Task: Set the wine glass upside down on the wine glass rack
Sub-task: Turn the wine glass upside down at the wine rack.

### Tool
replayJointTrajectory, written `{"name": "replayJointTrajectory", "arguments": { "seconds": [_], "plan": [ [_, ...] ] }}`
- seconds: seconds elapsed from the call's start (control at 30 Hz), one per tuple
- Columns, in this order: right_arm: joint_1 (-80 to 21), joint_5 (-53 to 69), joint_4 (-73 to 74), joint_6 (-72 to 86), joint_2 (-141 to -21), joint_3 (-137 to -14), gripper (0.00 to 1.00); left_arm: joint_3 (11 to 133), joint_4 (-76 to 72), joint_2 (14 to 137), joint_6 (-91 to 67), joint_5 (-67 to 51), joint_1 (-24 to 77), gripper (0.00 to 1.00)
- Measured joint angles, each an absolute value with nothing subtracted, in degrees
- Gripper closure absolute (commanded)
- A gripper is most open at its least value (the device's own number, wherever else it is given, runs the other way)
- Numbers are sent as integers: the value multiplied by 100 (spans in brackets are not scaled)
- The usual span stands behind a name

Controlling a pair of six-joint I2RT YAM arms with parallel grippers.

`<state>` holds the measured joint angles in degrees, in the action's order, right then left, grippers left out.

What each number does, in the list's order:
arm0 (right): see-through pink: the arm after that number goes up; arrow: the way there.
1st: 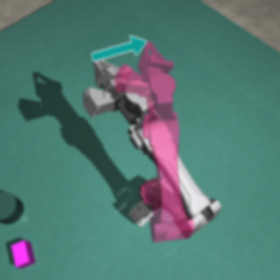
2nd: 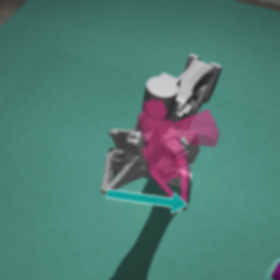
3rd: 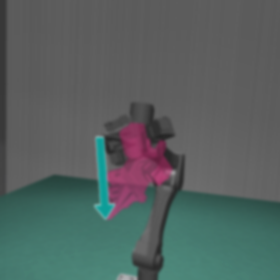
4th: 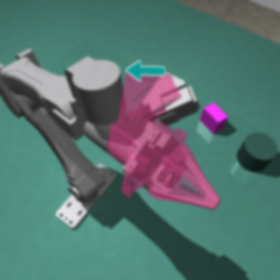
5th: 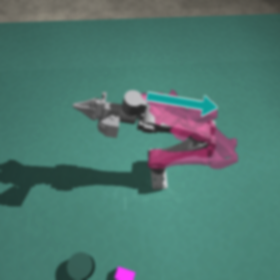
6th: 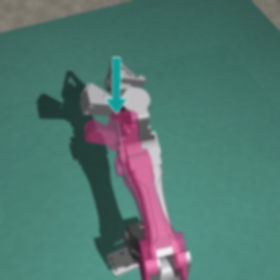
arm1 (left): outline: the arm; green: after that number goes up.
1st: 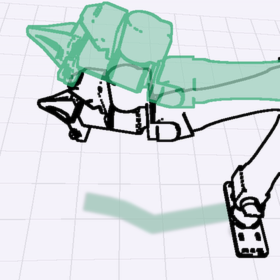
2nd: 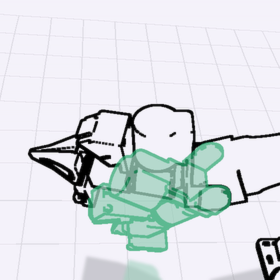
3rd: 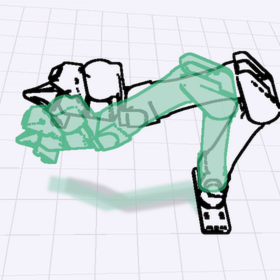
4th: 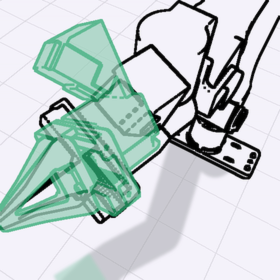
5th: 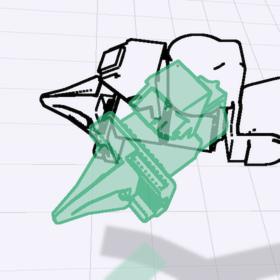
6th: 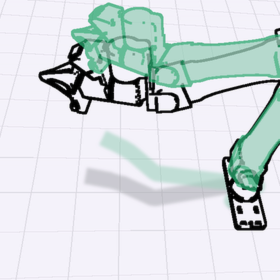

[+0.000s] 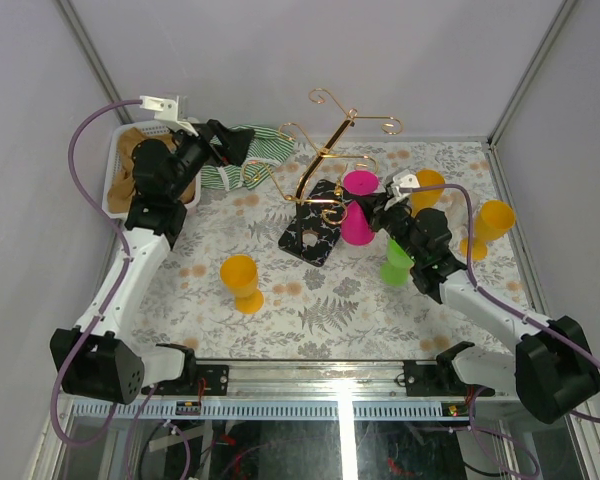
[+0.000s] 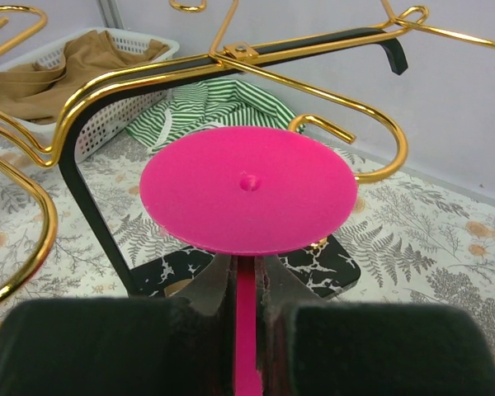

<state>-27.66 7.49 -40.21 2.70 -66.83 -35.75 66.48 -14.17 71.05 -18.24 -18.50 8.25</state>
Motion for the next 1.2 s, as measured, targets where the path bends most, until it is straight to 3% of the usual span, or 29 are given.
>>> {"name": "replayJointTrajectory", "arguments": {
  "seconds": [1.2],
  "plan": [
    [-2840, 661, -4829, 364, -7148, -3487, 100, 6624, -1457, 7266, -1817, -1562, 825, 0]
  ]
}}
